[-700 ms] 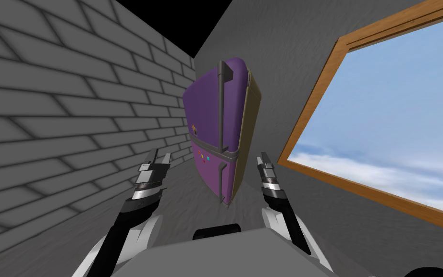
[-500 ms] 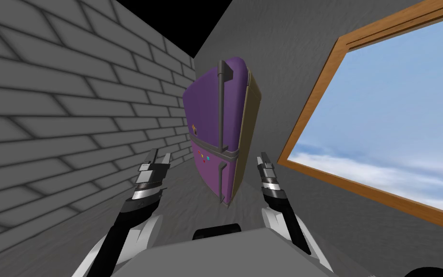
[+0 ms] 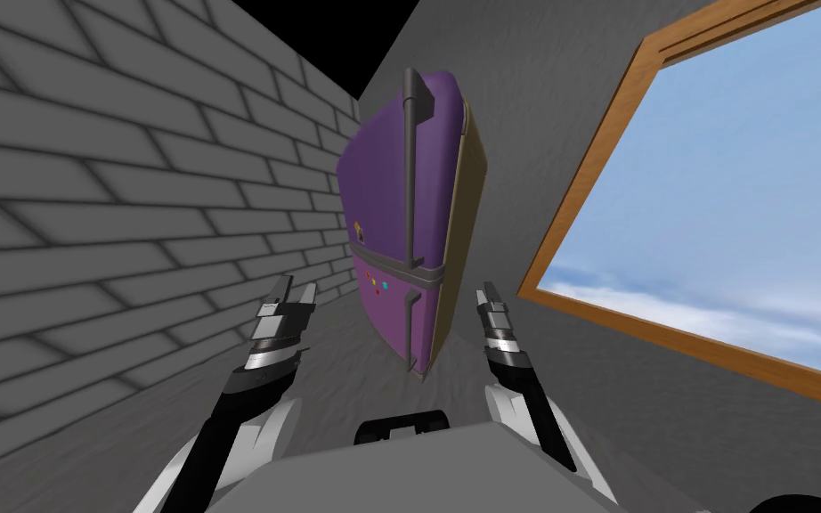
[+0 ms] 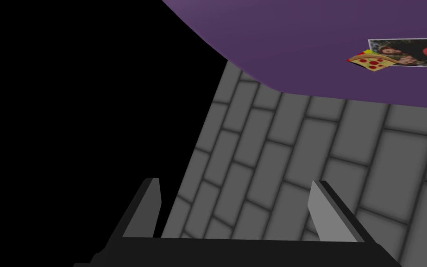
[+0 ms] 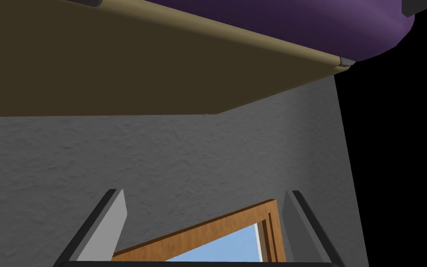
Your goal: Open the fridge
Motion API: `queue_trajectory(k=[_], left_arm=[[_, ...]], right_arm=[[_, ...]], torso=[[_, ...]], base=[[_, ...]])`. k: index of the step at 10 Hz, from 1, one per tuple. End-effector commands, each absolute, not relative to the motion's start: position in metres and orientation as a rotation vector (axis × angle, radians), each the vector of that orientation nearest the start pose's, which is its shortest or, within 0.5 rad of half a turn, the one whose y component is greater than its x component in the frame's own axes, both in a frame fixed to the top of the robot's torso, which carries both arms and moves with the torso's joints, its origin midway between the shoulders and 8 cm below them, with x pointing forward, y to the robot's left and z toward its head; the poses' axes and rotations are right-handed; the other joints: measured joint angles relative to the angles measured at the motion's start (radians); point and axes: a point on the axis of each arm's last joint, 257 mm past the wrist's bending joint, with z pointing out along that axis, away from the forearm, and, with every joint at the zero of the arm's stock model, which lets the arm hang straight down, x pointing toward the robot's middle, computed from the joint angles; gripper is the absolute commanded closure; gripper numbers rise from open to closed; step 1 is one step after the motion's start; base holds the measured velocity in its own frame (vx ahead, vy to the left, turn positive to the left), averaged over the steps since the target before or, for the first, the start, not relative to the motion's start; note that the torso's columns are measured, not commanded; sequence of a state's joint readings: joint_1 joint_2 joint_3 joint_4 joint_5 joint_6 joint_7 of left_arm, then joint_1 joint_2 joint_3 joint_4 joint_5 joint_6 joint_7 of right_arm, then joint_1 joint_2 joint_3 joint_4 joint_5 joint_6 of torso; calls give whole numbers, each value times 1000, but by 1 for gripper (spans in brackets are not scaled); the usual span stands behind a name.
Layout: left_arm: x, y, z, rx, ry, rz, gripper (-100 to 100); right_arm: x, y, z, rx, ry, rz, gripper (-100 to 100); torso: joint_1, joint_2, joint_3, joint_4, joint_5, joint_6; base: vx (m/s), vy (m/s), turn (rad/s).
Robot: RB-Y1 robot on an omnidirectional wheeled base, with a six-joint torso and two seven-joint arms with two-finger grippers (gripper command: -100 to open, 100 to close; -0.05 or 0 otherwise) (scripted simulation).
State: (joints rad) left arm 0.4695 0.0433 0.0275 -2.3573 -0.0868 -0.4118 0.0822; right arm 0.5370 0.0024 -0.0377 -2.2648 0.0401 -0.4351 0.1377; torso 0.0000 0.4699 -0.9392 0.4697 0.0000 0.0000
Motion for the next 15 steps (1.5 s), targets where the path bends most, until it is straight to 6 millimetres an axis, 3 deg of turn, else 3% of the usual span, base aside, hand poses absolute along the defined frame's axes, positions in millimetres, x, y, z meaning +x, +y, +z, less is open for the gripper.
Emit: queue_trajectory(k=[1,2,3,5,15], left_arm=[[345,270,51,-590,662,-1306,0],[345,270,51,-590,662,-1306,0],[345,270,51,-590,662,-1306,0],[345,270,51,-591,662,-1305,0],[345,270,51,-591,662,-1305,0]], right_arm=[[352,-296,-7,663,745,1072,0],[352,-296,-7,662,745,1072,0],[353,-293,-7,623,780,1053,-100],[354,-288,-8,557,834,1008,-100],[358,-272,-14,139,1028,588,-100]], torso=[[0,74,-148,74,0,0],[0,148,-295,148,0,0],[0,221,-443,221,0,0],[1,264,-531,264,0,0],[-1,268,-537,268,0,0]], base=[[0,0,0],[0,0,0],[8,6,13],[7,15,17],[16,33,31]])
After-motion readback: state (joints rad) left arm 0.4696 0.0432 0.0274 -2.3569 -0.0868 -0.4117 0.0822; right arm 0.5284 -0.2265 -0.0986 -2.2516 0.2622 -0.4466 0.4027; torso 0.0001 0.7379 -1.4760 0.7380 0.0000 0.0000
